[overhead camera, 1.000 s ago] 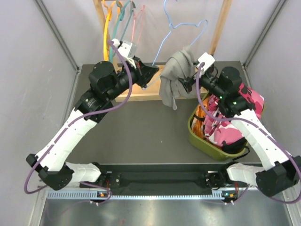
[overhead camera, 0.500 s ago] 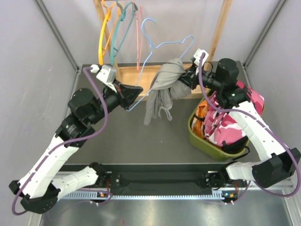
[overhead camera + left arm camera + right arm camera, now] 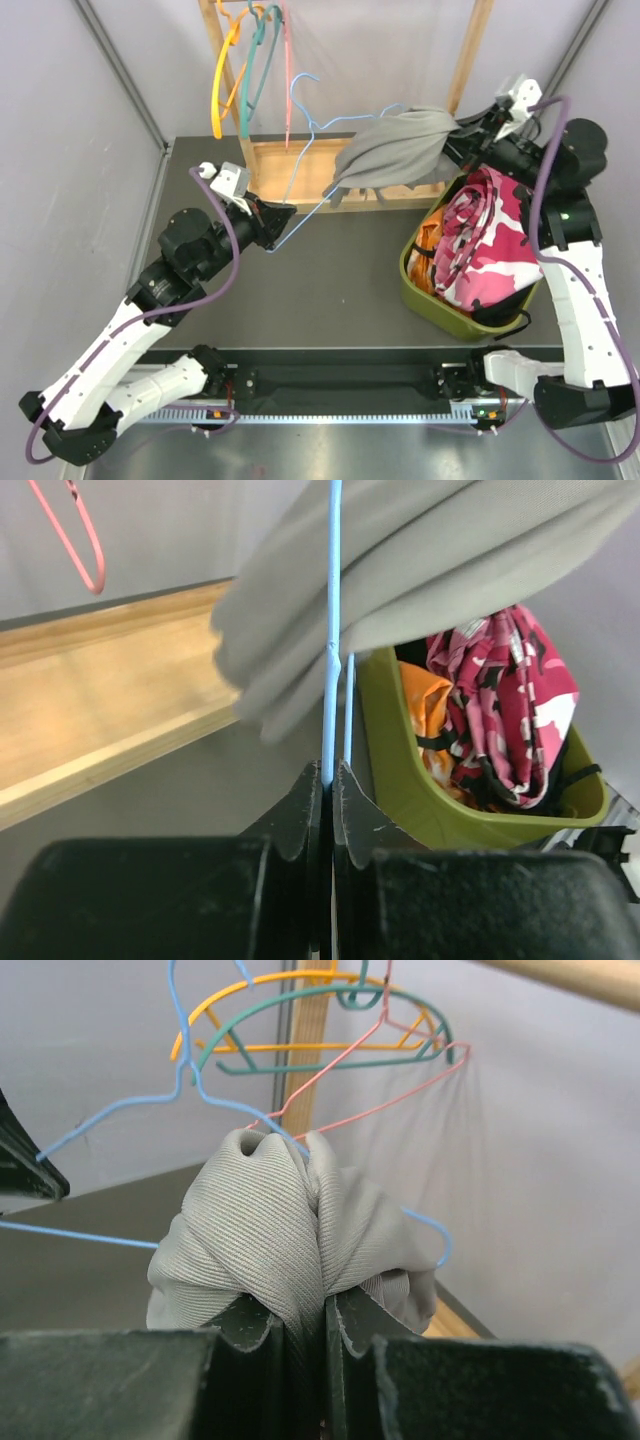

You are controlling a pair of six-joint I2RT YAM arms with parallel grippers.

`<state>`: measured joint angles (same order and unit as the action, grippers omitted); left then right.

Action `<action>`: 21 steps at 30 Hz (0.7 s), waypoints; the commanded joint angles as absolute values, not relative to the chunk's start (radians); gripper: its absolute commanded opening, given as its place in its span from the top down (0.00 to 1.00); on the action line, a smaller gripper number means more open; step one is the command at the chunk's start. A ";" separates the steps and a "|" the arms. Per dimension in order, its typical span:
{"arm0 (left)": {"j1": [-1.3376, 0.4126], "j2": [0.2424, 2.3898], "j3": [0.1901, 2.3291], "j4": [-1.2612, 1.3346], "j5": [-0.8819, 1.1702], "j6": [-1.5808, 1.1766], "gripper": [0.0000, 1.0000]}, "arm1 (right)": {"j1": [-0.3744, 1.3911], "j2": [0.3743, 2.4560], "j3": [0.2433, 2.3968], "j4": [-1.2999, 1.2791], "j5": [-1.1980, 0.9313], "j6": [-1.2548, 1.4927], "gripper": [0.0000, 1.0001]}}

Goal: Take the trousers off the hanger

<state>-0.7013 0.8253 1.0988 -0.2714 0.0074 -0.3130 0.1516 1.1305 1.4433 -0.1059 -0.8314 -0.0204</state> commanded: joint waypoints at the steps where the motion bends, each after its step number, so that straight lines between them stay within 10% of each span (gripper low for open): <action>1: -0.698 0.825 1.074 -0.225 -0.066 -0.301 1.00 | 0.097 1.062 1.522 0.046 -0.870 0.069 1.00; 21: -0.698 0.816 0.971 -0.222 -0.121 -0.275 1.00 | -0.310 0.989 1.644 0.135 -0.784 0.230 1.00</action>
<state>-0.7021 0.8265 0.9897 -0.2539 -0.0509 -0.2981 -0.2577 1.0325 1.5749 0.0177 -0.8490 0.2031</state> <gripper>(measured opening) 0.058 0.080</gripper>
